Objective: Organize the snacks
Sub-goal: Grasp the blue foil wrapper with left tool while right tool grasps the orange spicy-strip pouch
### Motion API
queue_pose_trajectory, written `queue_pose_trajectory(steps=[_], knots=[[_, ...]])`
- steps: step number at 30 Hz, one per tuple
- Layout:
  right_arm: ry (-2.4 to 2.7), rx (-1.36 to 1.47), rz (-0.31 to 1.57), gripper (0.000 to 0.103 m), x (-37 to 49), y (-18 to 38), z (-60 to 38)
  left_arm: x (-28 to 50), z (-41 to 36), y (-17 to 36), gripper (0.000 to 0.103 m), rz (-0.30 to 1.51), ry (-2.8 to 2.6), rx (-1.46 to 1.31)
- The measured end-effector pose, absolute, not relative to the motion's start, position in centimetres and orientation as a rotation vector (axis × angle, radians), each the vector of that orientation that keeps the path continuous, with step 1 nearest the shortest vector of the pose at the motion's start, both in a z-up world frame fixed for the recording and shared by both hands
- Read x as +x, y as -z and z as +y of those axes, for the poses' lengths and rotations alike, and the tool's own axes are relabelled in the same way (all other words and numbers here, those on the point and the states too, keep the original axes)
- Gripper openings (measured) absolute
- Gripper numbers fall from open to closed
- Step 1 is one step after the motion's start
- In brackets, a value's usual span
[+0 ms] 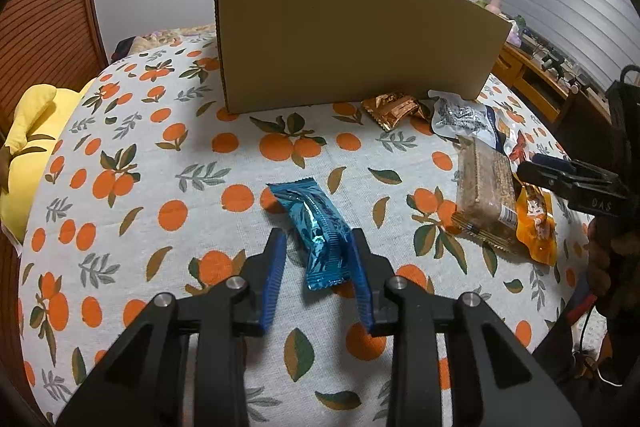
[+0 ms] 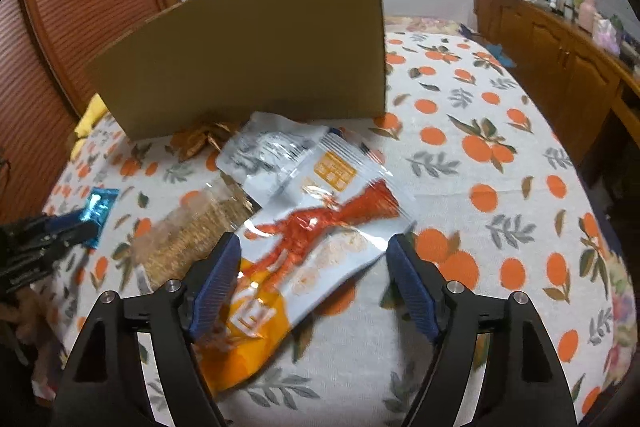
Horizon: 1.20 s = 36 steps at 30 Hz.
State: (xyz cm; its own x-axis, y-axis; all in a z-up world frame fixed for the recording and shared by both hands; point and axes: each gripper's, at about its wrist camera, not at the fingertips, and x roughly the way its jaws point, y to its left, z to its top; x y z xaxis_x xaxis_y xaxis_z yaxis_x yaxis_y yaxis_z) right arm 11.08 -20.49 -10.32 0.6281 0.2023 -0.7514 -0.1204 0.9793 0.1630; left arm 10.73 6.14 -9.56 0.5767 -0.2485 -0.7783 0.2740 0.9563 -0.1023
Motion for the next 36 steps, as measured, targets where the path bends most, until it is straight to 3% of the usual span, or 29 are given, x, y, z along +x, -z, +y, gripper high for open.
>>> queue_pose_trajectory(steps=[17, 31, 36], knots=[[-0.181, 0.071, 0.858, 0.080, 10.8, 10.6, -18.3, 10.6, 6.1, 9.6, 0.032, 0.901, 0.308, 0.026], [-0.227, 0.009, 0.852, 0.031, 9.7, 10.2, -18.8, 11.4, 5.3, 9.4, 0.038, 0.918, 0.323, -0.005], [-0.220, 0.033, 0.843, 0.022, 9.1, 9.8, -20.0, 11.4, 5.1, 9.5, 0.025, 0.905, 0.316, 0.025]])
